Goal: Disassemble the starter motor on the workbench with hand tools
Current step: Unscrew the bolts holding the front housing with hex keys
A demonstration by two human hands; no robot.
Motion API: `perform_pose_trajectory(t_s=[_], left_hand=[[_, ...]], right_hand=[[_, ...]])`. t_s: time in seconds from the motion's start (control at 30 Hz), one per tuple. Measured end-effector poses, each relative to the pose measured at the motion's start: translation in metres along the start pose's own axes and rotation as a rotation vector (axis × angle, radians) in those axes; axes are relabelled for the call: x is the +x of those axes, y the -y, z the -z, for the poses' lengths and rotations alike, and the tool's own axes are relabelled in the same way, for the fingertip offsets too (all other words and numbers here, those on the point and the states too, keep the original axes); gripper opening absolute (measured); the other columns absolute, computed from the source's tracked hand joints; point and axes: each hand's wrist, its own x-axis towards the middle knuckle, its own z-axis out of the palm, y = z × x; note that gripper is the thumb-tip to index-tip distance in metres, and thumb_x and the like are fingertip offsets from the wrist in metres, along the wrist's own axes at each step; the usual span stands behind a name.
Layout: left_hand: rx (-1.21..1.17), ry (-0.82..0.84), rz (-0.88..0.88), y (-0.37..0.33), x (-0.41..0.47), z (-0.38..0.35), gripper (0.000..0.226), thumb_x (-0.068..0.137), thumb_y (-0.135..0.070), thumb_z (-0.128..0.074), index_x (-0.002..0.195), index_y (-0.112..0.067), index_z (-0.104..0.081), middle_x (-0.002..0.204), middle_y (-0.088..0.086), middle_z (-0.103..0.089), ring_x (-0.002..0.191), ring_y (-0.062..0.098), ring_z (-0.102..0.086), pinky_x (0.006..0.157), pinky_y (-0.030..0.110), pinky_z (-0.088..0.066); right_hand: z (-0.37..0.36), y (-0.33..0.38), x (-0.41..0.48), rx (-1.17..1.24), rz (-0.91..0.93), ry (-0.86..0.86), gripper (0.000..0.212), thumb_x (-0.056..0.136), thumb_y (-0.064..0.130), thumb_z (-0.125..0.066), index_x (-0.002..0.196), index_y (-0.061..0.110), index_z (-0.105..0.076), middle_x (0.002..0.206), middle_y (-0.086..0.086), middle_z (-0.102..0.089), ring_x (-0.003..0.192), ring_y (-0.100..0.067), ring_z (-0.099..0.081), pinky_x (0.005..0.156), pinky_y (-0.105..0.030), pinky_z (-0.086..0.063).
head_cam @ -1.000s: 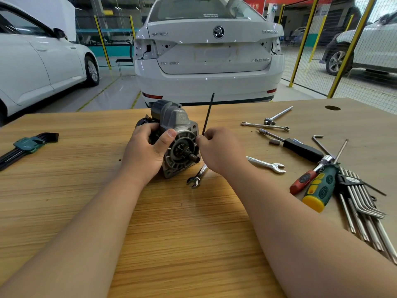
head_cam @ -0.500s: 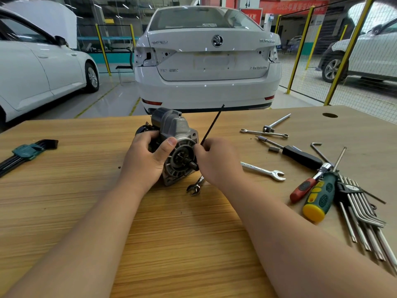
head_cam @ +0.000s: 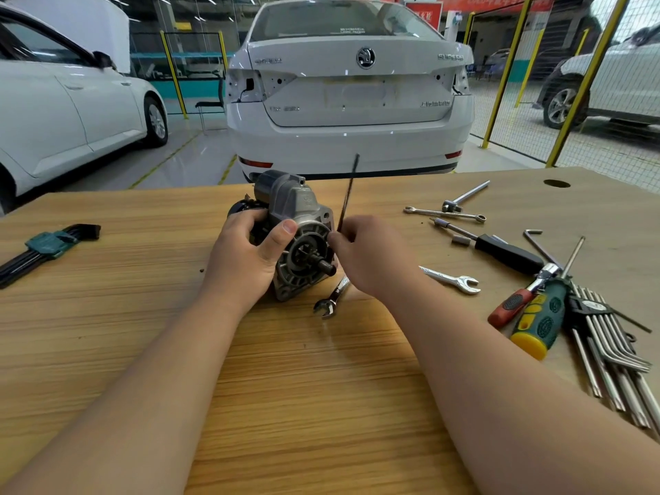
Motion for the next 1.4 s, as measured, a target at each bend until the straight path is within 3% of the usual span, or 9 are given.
perform_pose_trajectory(t_s=[0.1,0.2,0.5,0.67,0.8,1.0,1.13,1.27,1.4], left_hand=[[-0.011,0.011,0.01,0.0,0.0,0.0,0.083,0.072,-0.071,-0.045,0.135,-0.017,-0.051,0.13,-0.004,-0.05,0.109,0.005,-0.041,0.083,0.022,-0.033],[-0.011,0.019,0.016,-0.001,0.0,0.001,0.083,0.072,-0.073,-0.045,0.134,-0.018,-0.052,0.131,-0.006,-0.049,0.11,0.004,-0.041,0.084,0.024,-0.033],[-0.014,0.044,0.03,-0.005,-0.002,0.004,0.084,0.07,-0.074,-0.045,0.133,-0.019,-0.053,0.125,-0.009,-0.047,0.11,0.007,-0.044,0.079,0.022,-0.037],[-0.02,0.055,0.016,-0.003,-0.001,0.005,0.08,0.074,-0.071,-0.046,0.134,-0.018,-0.051,0.123,-0.012,-0.045,0.11,0.005,-0.042,0.082,0.019,-0.034],[-0.001,0.091,-0.047,-0.001,0.001,0.009,0.064,0.088,-0.06,-0.046,0.136,-0.017,-0.051,0.124,-0.015,-0.041,0.112,0.002,-0.038,0.086,0.017,-0.031],[-0.09,0.056,0.128,0.017,0.009,0.016,0.048,0.099,-0.049,-0.041,0.143,-0.03,-0.046,0.144,-0.004,-0.047,0.131,0.021,-0.045,0.106,0.036,-0.035],[-0.148,0.059,0.212,0.019,0.008,0.016,0.046,0.098,-0.055,-0.04,0.142,-0.04,-0.046,0.141,-0.003,-0.052,0.124,0.03,-0.052,0.098,0.06,-0.045],[-0.163,0.049,0.229,0.018,0.009,0.015,0.047,0.098,-0.055,-0.039,0.141,-0.039,-0.046,0.141,-0.002,-0.052,0.125,0.029,-0.051,0.1,0.057,-0.045],[-0.158,0.023,0.205,0.019,0.008,0.012,0.046,0.1,-0.05,-0.039,0.143,-0.035,-0.046,0.144,-0.005,-0.049,0.131,0.015,-0.043,0.101,0.028,-0.034]], right_hand=[[0.003,-0.001,0.002,-0.238,0.192,-0.05,0.033,0.097,0.029,-0.051,0.065,0.028,-0.041,0.064,0.012,-0.045,0.059,-0.01,-0.045,0.048,-0.026,-0.028],[0.005,-0.002,0.002,-0.342,0.335,-0.081,0.015,0.096,0.027,-0.052,0.083,0.023,-0.058,0.071,0.011,-0.043,0.064,-0.015,-0.047,0.049,-0.026,-0.031],[0.0,-0.002,-0.001,-0.298,0.411,-0.181,0.005,0.091,0.022,-0.06,0.095,0.02,-0.058,0.083,0.011,-0.05,0.067,-0.017,-0.049,0.05,-0.027,-0.038],[0.003,-0.013,0.0,0.173,0.056,-0.141,0.016,0.084,0.025,-0.069,0.074,0.023,-0.057,0.061,0.012,-0.058,0.059,-0.006,-0.054,0.05,-0.021,-0.045],[0.01,-0.018,-0.005,0.894,-0.397,0.27,0.012,0.088,0.022,-0.066,0.081,0.014,-0.062,0.055,0.005,-0.053,0.045,-0.009,-0.044,0.043,-0.021,-0.038],[0.017,-0.007,-0.007,0.737,-0.537,0.26,0.022,0.087,0.024,-0.05,0.073,0.014,-0.063,0.048,0.003,-0.052,0.036,-0.01,-0.041,0.037,-0.02,-0.033],[0.02,-0.006,-0.018,0.77,-0.582,0.211,0.027,0.089,0.026,-0.048,0.066,0.015,-0.057,0.042,0.005,-0.046,0.031,-0.01,-0.035,0.034,-0.017,-0.028],[0.015,-0.001,-0.033,0.81,-0.524,0.352,0.028,0.091,0.027,-0.05,0.068,0.014,-0.059,0.049,0.003,-0.05,0.037,-0.009,-0.038,0.036,-0.019,-0.03],[0.01,0.003,-0.037,0.788,-0.418,0.319,0.027,0.087,0.022,-0.047,0.063,0.015,-0.056,0.051,0.003,-0.049,0.044,-0.011,-0.038,0.039,-0.02,-0.029]])
